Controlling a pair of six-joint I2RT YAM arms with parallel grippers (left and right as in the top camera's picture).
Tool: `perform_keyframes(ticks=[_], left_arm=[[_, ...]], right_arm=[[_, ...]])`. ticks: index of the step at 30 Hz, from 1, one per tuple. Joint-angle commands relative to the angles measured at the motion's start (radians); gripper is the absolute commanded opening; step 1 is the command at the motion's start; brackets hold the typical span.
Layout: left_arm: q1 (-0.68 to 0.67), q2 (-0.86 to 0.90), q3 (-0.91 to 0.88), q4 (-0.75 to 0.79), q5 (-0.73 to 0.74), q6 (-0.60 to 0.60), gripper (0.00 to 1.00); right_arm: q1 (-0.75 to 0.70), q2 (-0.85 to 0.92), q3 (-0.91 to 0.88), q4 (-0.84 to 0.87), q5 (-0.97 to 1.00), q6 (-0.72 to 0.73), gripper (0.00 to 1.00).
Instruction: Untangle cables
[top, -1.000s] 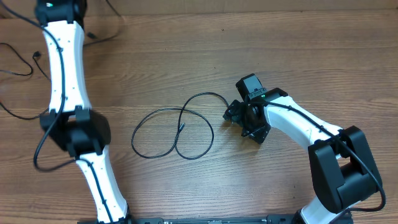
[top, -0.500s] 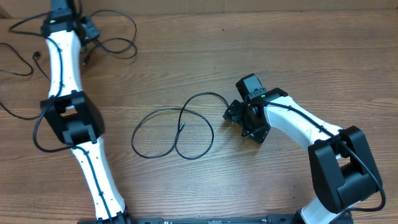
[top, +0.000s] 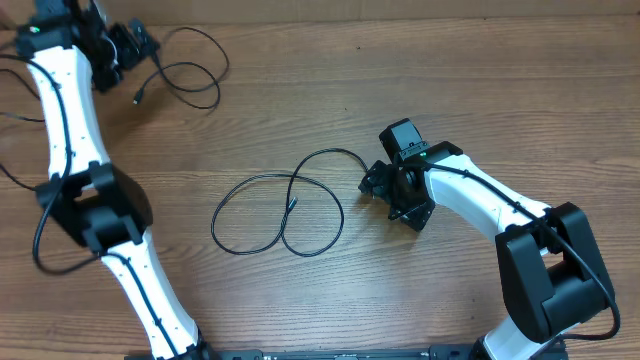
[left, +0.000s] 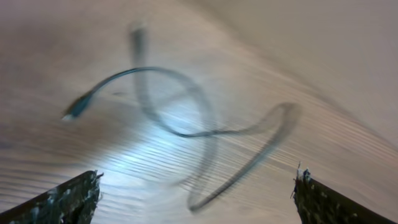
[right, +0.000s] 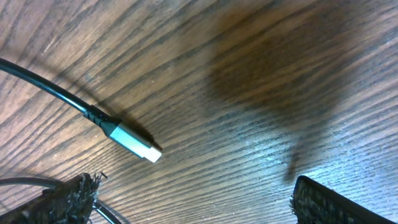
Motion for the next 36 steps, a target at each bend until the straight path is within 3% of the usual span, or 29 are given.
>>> perform_keyframes(ticks=[1, 4, 9, 16, 23, 27, 32, 36], left_arm=[[0.0, -0.188, 0.013, -0.056, 0.163, 0.099, 1.0], [-0.001, -0.24, 0.013, -0.15, 0.195, 0.178, 1.0], [-0.017, -0.265, 0.013, -0.327, 0.405, 0.396, 1.0], [-0.13, -0.265, 0.013, -0.499, 0.322, 0.54, 1.0], [-0.255, -0.274, 0.013, -0.523, 0.092, 0.473, 1.0], [-0.28, -0.343, 0.013, -0.524, 0.073, 0.486, 1.0], [-0.281, -0.469, -0.006, -0.525, 0.072, 0.485, 1.0], [-0.29, -0.591, -0.191, -0.488, 0.072, 0.496, 1.0]], right_arm=[[0.0, -0.011, 0.01, 0.003, 0.01, -0.002, 1.0], [0.0, -0.011, 0.01, 0.003, 0.01, -0.002, 1.0], [0.0, -0.011, 0.01, 0.003, 0.01, -0.002, 1.0], [0.0, -0.011, 0.01, 0.072, -0.002, -0.002, 1.0], [-0.005, -0.016, 0.016, 0.057, -0.035, -0.09, 1.0], [-0.024, -0.064, 0.031, -0.036, -0.031, -0.135, 1.0], [-0.042, -0.248, 0.039, -0.177, 0.122, -0.13, 1.0], [-0.042, -0.458, 0.039, -0.246, 0.2, -0.131, 1.0]])
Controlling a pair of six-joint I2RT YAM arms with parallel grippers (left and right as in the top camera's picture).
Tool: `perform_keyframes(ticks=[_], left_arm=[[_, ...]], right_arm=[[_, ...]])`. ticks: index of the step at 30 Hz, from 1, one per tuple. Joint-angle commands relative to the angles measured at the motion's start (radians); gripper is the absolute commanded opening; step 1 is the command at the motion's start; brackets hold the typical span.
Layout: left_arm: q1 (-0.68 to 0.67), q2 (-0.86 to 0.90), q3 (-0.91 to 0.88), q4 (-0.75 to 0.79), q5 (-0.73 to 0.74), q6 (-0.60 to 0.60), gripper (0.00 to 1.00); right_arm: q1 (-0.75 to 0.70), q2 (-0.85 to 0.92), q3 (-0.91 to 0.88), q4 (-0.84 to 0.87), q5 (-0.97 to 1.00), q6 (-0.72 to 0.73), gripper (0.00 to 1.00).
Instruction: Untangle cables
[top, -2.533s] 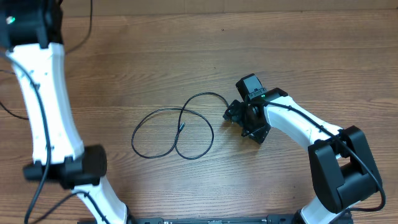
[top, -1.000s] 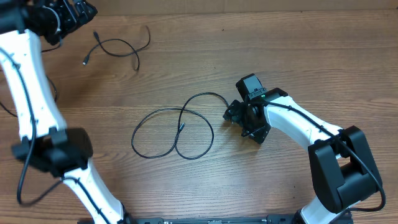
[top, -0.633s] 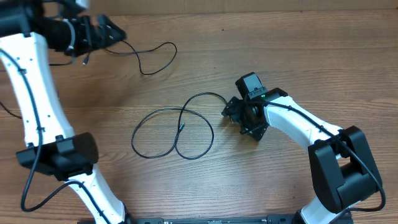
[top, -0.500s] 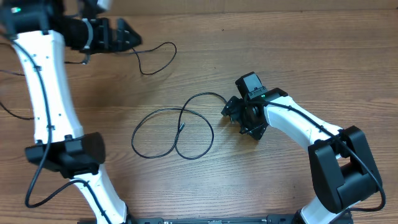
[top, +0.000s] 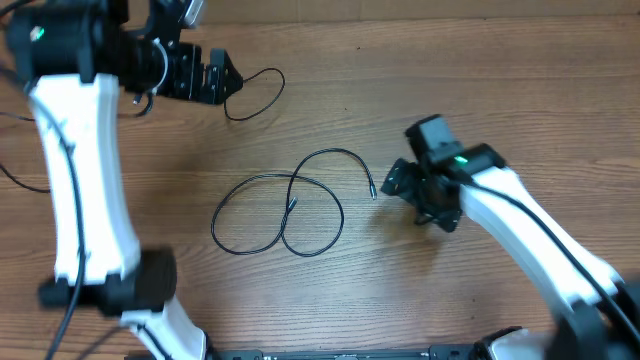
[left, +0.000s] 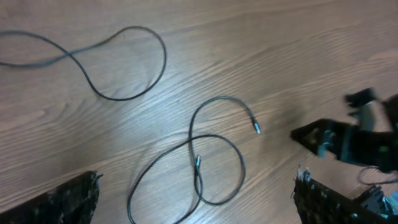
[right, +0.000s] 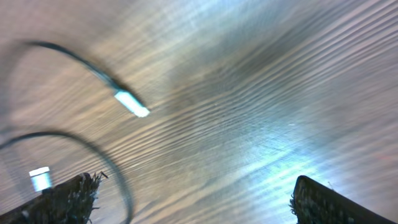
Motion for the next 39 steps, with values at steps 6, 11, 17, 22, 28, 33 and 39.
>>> perform_keyframes(ticks=[6, 11, 17, 22, 28, 33, 39], left_arm=[[-0.009, -0.393, -0.775, 0.447, -0.053, -0.154, 1.0], [-0.057, -0.609, -1.341, 0.915, -0.139, -0.298, 1.0], [-0.225, -0.577, -1.575, 1.172, -0.236, -0.224, 1.0], [-0.38, -0.439, -1.571, 1.206, -0.359, -0.304, 1.0], [-0.448, -0.285, -1.571, 1.155, -0.448, -0.345, 1.0], [-0.449, -0.231, -1.571, 1.096, -0.445, -0.307, 0.86], [-0.455, -0.216, -1.572, 1.096, -0.385, -0.266, 0.5]], right_arm=[[-0.003, -0.438, 0.034, -0.072, 0.156, -0.018, 1.0], [-0.003, -0.571, 0.033, -0.094, 0.156, -0.017, 1.0], [-0.002, -0.594, 0.033, -0.102, 0.152, -0.016, 1.0], [-0.002, -0.561, 0.033, -0.116, 0.151, -0.013, 1.0], [-0.002, -0.504, 0.033, -0.167, 0.148, -0.013, 1.0], [-0.002, -0.462, 0.033, -0.186, 0.148, -0.013, 1.0], [-0.003, -0.42, 0.033, -0.185, 0.148, -0.013, 1.0]])
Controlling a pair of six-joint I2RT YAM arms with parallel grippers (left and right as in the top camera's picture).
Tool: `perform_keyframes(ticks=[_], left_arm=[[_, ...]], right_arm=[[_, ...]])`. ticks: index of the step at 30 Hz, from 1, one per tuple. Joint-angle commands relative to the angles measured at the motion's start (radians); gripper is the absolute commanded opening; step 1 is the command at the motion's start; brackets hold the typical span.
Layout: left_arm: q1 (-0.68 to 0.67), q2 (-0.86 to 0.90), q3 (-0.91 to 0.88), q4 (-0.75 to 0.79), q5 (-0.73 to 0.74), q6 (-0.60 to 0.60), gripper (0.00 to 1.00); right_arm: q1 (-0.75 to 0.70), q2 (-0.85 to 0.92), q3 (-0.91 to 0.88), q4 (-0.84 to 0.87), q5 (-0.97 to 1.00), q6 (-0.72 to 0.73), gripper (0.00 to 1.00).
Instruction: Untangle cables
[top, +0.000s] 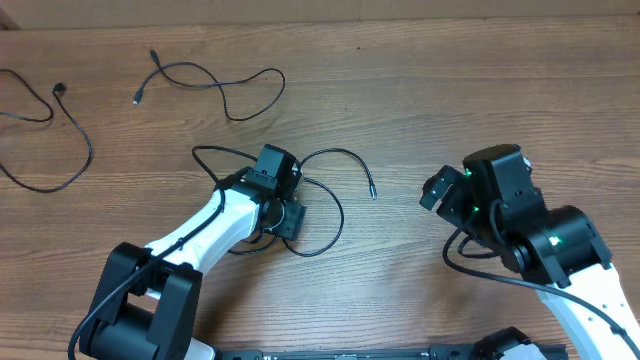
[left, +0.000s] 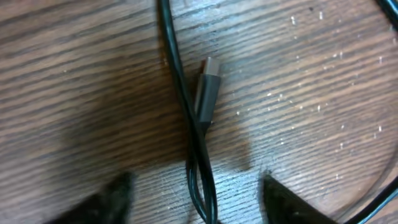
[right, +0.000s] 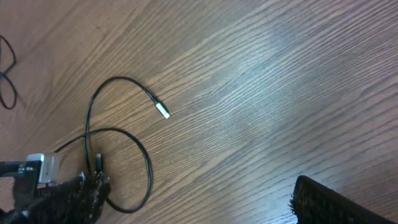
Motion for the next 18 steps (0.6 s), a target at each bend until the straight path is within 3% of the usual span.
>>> perform_keyframes(ticks=[1, 3, 4, 6, 9, 10, 11, 12, 18], left_arm=[[-0.014, 0.021, 0.0, 0.003, 0.019, 0.029, 0.42], [-0.023, 0.036, 0.0, 0.011, 0.015, 0.028, 0.44], [-0.028, 0.056, -0.003, 0.016, 0.005, 0.028, 0.52], [-0.029, 0.087, -0.006, 0.018, 0.0, 0.028, 0.51], [-0.029, 0.136, -0.006, 0.019, 0.001, 0.028, 0.43], [-0.029, 0.15, -0.006, 0.02, 0.001, 0.028, 0.33], [-0.029, 0.164, -0.006, 0.021, 0.001, 0.028, 0.14], [-0.029, 0.17, -0.005, 0.021, 0.001, 0.028, 0.05], [0.005, 0.128, 0.058, -0.074, -0.067, 0.028, 0.04]], right_arm=[[-0.002, 0.016, 0.013, 0.0, 0.011, -0.002, 1.0], [-0.002, 0.027, 0.013, -0.001, 0.011, -0.002, 1.0], [-0.002, 0.035, 0.013, -0.004, 0.011, -0.002, 1.0], [-0.002, 0.04, 0.013, -0.009, 0.011, -0.002, 1.0], [-0.002, 0.041, 0.013, -0.009, 0.011, -0.002, 1.0], [-0.002, 0.041, 0.013, -0.008, 0.011, -0.002, 1.0], [-0.002, 0.041, 0.013, -0.009, 0.011, -0.002, 1.0], [-0.002, 0.041, 0.013, -0.009, 0.011, -0.002, 1.0], [-0.002, 0.041, 0.013, -0.006, 0.011, -0.002, 1.0]])
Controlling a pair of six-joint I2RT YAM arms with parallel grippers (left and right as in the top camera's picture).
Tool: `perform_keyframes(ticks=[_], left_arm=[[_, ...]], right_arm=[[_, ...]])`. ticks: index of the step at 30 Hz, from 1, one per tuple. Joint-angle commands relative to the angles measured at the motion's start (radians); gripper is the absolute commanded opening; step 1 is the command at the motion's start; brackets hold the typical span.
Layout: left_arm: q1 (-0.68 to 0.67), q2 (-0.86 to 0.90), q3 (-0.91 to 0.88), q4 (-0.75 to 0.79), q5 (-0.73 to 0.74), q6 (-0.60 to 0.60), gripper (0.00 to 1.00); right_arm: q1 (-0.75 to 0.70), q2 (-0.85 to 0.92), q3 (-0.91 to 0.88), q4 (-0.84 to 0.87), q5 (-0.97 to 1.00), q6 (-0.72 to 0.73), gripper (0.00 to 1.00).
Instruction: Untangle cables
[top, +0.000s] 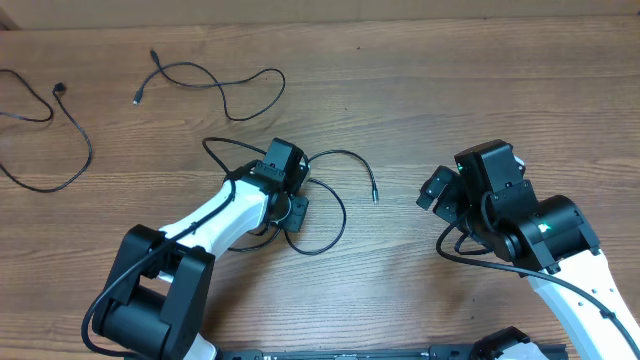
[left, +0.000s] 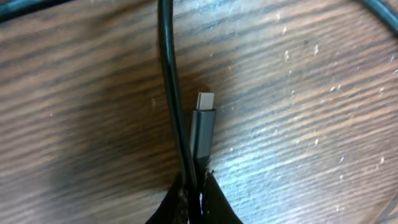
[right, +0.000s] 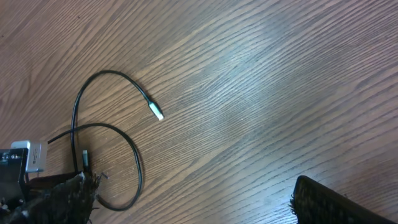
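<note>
A black cable (top: 325, 228) lies in crossed loops at the table's middle. One plug (top: 373, 195) lies free to the right; it shows as a pale tip (right: 155, 112) in the right wrist view. The other, grey plug (left: 202, 127) lies inside the loops beside a crossing strand. My left gripper (left: 193, 196) is down on the table and shut on the cable just behind that grey plug, perhaps pinching the crossing strand too. It shows among the loops (top: 290, 205) from overhead. My right gripper (right: 191, 186) hangs open high above the table's right side, holding nothing.
Two more black cables lie apart at the back left: a wavy one (top: 215, 85) and a curved one (top: 75, 140) near the left edge. Bare wood (top: 450, 110) stretches between the loops and my right arm (top: 520, 225).
My left gripper was open astride the cable behind the grey plug; now it is shut on it. The loops have shifted slightly. My right gripper has barely moved.
First my left gripper was open over a cable at the back left while my right was open low beside the free plug. Then both arms were raised. Then my left gripper stood open over the inner plug, and now it grips the cable there.
</note>
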Motion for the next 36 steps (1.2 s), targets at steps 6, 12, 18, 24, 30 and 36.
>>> perform_keyframes(ticks=[6, 12, 18, 24, 30, 36], left_arm=[[0.119, -0.091, 0.226, -0.336, -0.243, 0.012, 0.05], [0.294, -0.235, 0.47, -0.543, -0.304, 0.083, 0.04], [0.508, -0.332, 0.51, -0.611, -0.32, 0.045, 0.04], [0.796, -0.372, 0.509, -0.692, -0.319, -0.196, 0.05], [1.024, -0.357, 0.448, -0.613, -0.315, -0.365, 0.04], [1.131, -0.32, 0.307, -0.43, -0.212, -0.362, 0.04]], right_arm=[[-0.002, -0.003, 0.013, 0.013, 0.011, -0.001, 1.0], [-0.002, -0.003, 0.013, 0.012, 0.011, -0.002, 1.0], [-0.002, -0.003, 0.013, 0.012, 0.011, -0.002, 1.0], [-0.002, -0.003, 0.013, 0.012, 0.011, -0.002, 1.0], [-0.002, -0.003, 0.013, 0.012, 0.011, -0.002, 1.0], [-0.002, -0.003, 0.013, 0.012, 0.011, -0.002, 1.0]])
